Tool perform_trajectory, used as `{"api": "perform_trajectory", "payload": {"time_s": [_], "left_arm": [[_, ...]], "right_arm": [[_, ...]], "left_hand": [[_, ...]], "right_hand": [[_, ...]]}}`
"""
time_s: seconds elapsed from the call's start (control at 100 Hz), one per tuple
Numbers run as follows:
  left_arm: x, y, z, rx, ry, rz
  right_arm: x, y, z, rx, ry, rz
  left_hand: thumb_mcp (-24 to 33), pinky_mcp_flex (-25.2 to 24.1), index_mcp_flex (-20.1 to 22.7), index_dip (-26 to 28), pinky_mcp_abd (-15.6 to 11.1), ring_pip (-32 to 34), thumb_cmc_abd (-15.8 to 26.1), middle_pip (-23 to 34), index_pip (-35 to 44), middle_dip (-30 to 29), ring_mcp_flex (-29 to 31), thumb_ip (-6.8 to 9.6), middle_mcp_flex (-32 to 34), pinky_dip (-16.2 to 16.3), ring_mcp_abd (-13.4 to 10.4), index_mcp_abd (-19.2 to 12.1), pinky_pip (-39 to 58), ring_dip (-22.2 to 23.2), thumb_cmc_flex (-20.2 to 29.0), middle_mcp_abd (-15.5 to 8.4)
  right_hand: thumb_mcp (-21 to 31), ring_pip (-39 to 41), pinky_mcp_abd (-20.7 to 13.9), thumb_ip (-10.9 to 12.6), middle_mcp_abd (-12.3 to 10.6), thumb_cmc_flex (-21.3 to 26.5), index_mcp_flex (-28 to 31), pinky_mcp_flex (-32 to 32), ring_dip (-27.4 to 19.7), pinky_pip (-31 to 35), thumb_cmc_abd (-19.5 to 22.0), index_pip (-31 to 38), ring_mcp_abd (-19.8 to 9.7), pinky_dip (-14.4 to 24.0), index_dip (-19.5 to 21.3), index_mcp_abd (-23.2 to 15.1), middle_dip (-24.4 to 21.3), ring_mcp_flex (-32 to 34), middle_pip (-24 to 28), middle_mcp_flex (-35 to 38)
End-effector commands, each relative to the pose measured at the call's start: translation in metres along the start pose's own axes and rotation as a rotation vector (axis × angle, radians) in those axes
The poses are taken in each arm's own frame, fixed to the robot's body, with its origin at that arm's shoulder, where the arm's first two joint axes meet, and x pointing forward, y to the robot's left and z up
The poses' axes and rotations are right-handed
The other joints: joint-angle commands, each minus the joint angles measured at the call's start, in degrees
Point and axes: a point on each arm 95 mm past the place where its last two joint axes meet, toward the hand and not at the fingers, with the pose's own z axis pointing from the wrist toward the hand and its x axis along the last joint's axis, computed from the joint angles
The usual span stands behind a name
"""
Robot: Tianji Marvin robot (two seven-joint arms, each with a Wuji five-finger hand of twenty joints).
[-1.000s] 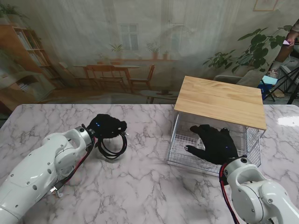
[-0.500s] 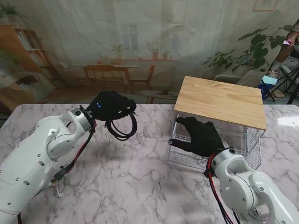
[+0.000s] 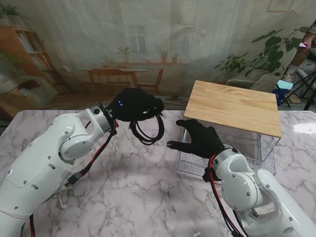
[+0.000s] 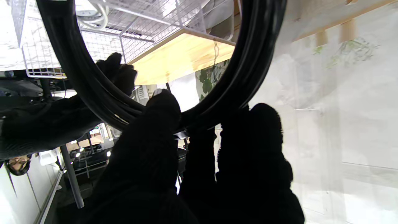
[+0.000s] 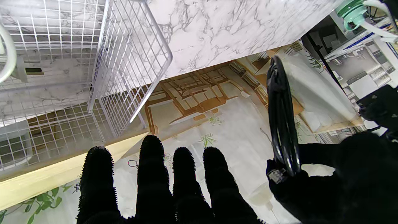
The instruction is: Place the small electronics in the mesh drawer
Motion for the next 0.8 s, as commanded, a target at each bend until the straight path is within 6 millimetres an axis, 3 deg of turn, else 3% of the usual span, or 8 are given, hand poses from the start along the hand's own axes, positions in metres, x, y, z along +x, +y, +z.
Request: {"api": "perform_trajectory", "payload": {"time_s": [0.0,0.19,0.35,0.47,0.5,0.58,0.71,0.79], "left_arm": [[0.006,-0.005,0.008,0.01,0.014,-0.006],[0.016,-0.002,0.018,0.014,0.029,-0.03],[0.023,0.0,0.023,0.02,0.035,-0.045],[0.027,0.004,0.027,0.026,0.041,-0.053],[0.028,0.005,0.028,0.026,0.042,-0.053],[0.028,0.007,0.029,0.021,0.044,-0.052],[0.027,0.012,0.028,0.02,0.044,-0.063],[0.025,0.015,0.026,0.011,0.042,-0.065]], "right_arm": [[0.002,0.0,0.002,-0.005,-0.003,0.016],[0.008,-0.003,0.011,0.002,0.003,0.03],[0.015,-0.006,0.02,0.005,0.001,0.054],[0.02,-0.009,0.025,0.002,0.002,0.072],[0.021,-0.01,0.027,-0.004,0.003,0.077],[0.022,-0.01,0.028,-0.023,0.005,0.084],[0.022,-0.009,0.028,-0.066,-0.002,0.087],[0.021,-0.008,0.026,-0.086,-0.006,0.084]], "left_hand": [[4.05,1.29,3.72,2.41,-4.19,2.84,4.68,-0.61,6.26,1.06,1.33,2.14,0.84,-1.02,3.92,-2.17,1.98,0.81,4.44,1.2],[4.05,1.3,3.77,2.67,-4.19,2.92,4.68,-0.77,6.05,1.17,1.59,2.23,0.85,-1.02,3.23,-2.14,1.97,0.74,4.41,1.24],[4.08,1.3,3.74,2.8,-4.19,2.82,4.64,-0.82,5.92,1.23,2.1,2.26,0.9,-1.02,2.03,-2.11,1.97,0.67,4.31,1.32],[4.1,1.27,3.63,2.87,-4.2,2.69,4.76,-0.82,5.89,1.31,2.02,2.3,0.75,-1.03,2.01,-2.03,1.96,0.65,4.3,1.28],[4.06,1.22,3.53,2.86,-4.22,2.65,4.78,-0.87,5.85,1.29,1.95,2.29,0.62,-1.04,1.95,-2.06,1.93,0.64,4.23,1.2],[4.05,1.08,3.38,2.85,-4.32,2.55,4.92,-0.92,5.76,1.28,1.76,2.32,0.46,-1.06,1.97,-2.0,1.82,0.65,4.21,1.2],[1.38,0.22,1.75,1.64,-4.46,1.87,7.04,-1.71,4.28,0.8,0.49,1.47,-1.0,-1.16,2.4,-0.46,0.87,0.51,3.67,2.23],[-4.78,-2.59,-1.66,-4.82,-3.77,-1.25,8.89,6.77,-5.86,-12.83,-3.15,2.59,-11.19,-1.58,3.61,1.28,-2.14,-1.39,-0.55,3.98]], "right_hand": [[1.34,-4.03,1.89,-1.5,-0.79,-2.15,1.07,-1.37,-0.88,-1.32,-1.77,-0.61,0.38,-1.08,1.39,-0.19,-0.35,-0.22,-0.72,-1.62],[0.84,-3.52,2.11,-1.3,-1.19,-1.38,2.0,-1.3,-0.27,-1.25,-1.46,2.85,0.39,-1.46,4.63,0.44,0.41,-0.16,1.39,-2.92],[-0.67,-3.08,1.9,-0.68,0.57,2.92,4.01,-2.14,-0.18,-1.85,-0.86,14.62,0.29,-2.51,15.02,0.96,0.56,-0.5,2.55,-3.1],[-19.08,-1.18,1.56,2.07,0.49,27.35,3.51,-2.24,0.29,-2.07,12.6,35.64,-0.21,-3.37,27.24,-4.0,2.16,-0.07,6.43,-2.22],[-20.02,-0.19,1.55,2.08,0.2,32.22,3.05,-2.23,0.81,-2.04,13.78,41.32,-0.26,-3.4,26.32,-5.11,3.34,0.26,8.14,-1.61],[-0.23,3.81,1.56,-3.37,-0.56,34.34,2.3,-1.9,2.85,-2.13,8.1,58.12,-0.47,-3.65,19.3,-8.77,7.72,1.78,12.31,0.96],[7.25,9.55,1.65,-6.39,-1.35,38.26,9.59,-1.5,5.36,-2.37,5.38,62.5,-0.62,-4.1,18.65,-9.71,11.48,4.35,15.55,6.34],[9.56,12.34,1.35,-6.94,-2.02,38.58,12.34,-1.16,6.55,-2.59,4.06,62.79,-0.95,-4.4,18.65,-9.58,13.65,6.31,17.1,10.07]]}}
